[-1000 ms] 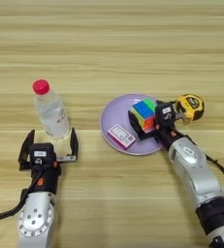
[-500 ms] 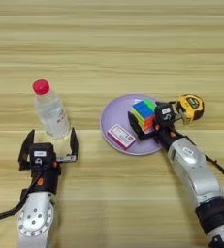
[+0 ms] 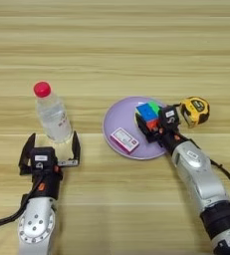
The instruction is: Move the objects on the table
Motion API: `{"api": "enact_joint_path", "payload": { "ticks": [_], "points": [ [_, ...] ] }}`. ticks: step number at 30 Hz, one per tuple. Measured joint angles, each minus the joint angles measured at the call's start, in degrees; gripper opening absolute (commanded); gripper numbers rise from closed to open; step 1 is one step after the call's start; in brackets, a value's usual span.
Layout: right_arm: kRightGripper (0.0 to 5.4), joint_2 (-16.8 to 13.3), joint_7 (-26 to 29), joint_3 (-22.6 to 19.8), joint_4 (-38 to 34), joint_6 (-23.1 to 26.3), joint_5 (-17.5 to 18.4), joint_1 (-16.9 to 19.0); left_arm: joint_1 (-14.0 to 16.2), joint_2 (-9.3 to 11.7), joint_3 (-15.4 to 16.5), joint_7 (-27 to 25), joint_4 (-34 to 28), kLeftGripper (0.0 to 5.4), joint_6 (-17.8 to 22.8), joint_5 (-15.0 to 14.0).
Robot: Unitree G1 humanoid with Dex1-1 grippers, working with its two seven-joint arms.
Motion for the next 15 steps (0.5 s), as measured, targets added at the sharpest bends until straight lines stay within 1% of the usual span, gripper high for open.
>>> {"api": "enact_joint_path", "payload": {
  "ticks": [11, 15],
  "points": [
    [3.34, 0.0, 0.0, 0.0, 0.5, -0.7, 0.0, -0.1, 0.0, 0.0, -0.1, 0.0, 0.0, 5.4, 0.0, 0.0],
    [3.34, 0.0, 0.0, 0.0, -0.4, -0.7, 0.0, 0.0, 0.0, -0.1, -0.1, 0.0, 0.0, 5.4, 0.0, 0.0]
  ]
}}
